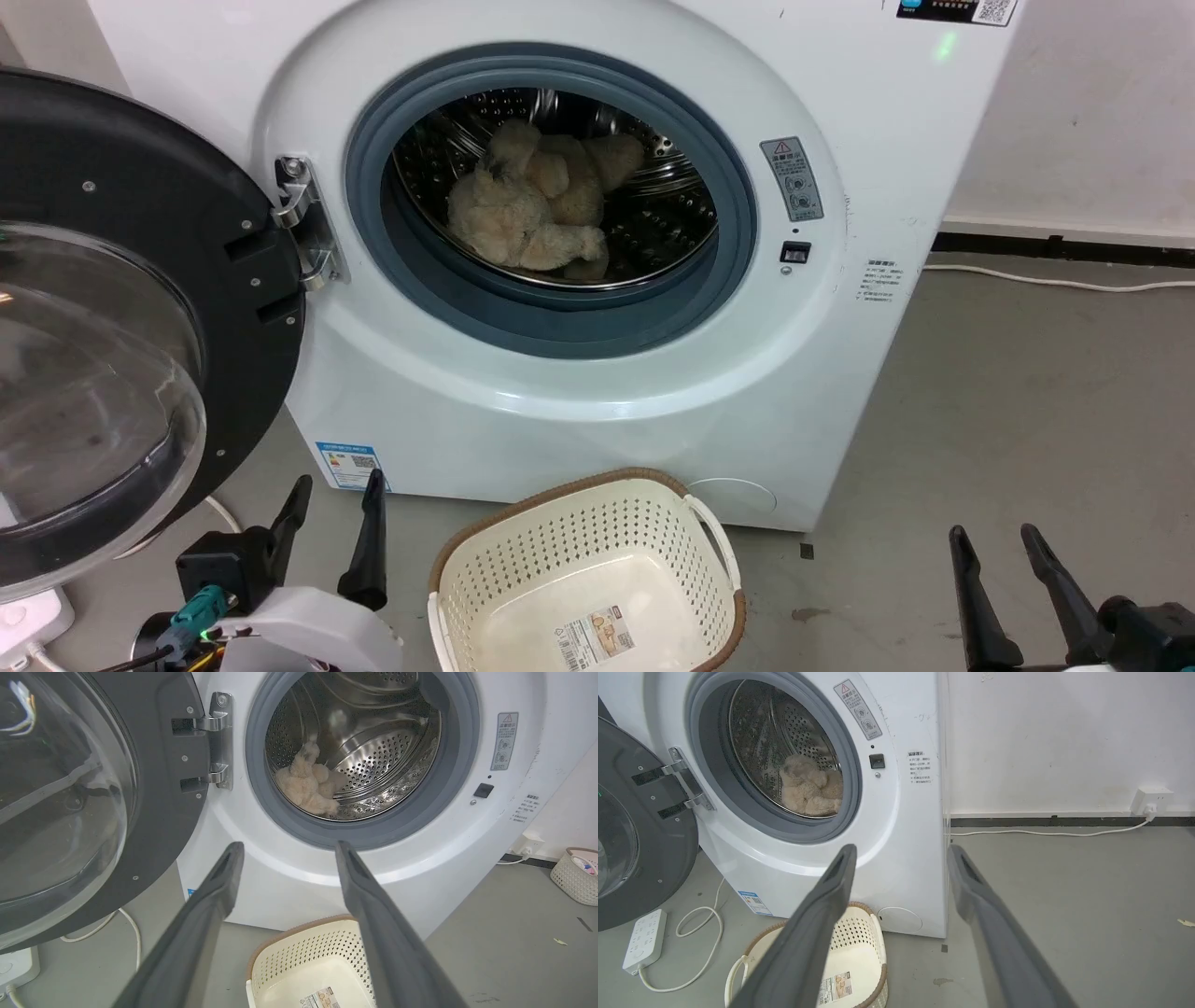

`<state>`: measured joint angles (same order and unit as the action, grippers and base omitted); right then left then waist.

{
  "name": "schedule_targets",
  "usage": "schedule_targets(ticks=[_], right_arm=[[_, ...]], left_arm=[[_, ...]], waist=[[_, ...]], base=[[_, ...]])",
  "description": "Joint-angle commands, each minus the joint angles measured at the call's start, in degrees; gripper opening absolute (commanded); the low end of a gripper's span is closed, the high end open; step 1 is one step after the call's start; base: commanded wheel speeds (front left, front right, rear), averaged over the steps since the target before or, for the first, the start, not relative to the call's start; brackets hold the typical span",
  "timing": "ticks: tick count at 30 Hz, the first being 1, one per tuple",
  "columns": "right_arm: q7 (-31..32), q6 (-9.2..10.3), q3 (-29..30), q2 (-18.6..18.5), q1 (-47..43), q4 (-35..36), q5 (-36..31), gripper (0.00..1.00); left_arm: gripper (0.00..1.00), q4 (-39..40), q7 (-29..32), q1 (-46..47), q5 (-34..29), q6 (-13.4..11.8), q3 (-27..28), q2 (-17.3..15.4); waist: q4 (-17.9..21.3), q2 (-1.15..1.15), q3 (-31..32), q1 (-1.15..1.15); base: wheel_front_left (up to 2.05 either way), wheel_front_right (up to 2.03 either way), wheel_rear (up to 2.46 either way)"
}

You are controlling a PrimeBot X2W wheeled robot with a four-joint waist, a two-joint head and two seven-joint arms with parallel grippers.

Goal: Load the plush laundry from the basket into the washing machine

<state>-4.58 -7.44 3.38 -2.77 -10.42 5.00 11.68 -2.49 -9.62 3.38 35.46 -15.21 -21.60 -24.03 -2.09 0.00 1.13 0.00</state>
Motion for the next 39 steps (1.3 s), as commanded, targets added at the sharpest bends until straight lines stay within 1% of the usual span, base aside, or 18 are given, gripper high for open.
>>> schedule_targets(ticks=[1,10,11,18,39], right_arm=[[0.12,-0.05,0.03,-0.1,-0.8,-0.1,0.42,1.0],[-0.06,-0.05,-0.01,-0.1,-0.87,-0.15,0.64,1.0],[-0.03,0.0,-0.01,0.0,-0.02,-0.03,0.14,0.0],[-0.04,0.0,0.01,0.0,0.03,-0.02,0.04,0.0],[0.81,-0.01,-0.62,-0.02,1.94,-0.93,-2.12,0.0]], left_arm=[[1.0,-0.05,0.03,-0.24,0.09,-0.25,-0.23,-0.22],[1.0,-0.03,-0.28,0.04,-0.03,-0.37,-0.47,-0.24],[0.0,-0.03,-0.06,0.01,-0.02,-0.24,-0.28,-0.06],[0.0,-0.03,0.01,0.01,-0.06,-0.22,-0.21,-0.04],[0.0,0.43,1.78,-0.62,-6.57,2.62,3.8,3.86]], waist=[[-0.02,0.0,-0.04,0.0],[-0.09,0.0,-0.02,0.0],[-0.08,0.0,-0.01,0.0],[-0.08,0.0,-0.01,0.0],[0.32,0.0,-0.22,0.0]], base=[[0.0,0.0,0.0],[0.0,0.0,0.0],[0.0,0.0,0.0],[0.0,0.0,0.0],[0.0,0.0,0.0]])
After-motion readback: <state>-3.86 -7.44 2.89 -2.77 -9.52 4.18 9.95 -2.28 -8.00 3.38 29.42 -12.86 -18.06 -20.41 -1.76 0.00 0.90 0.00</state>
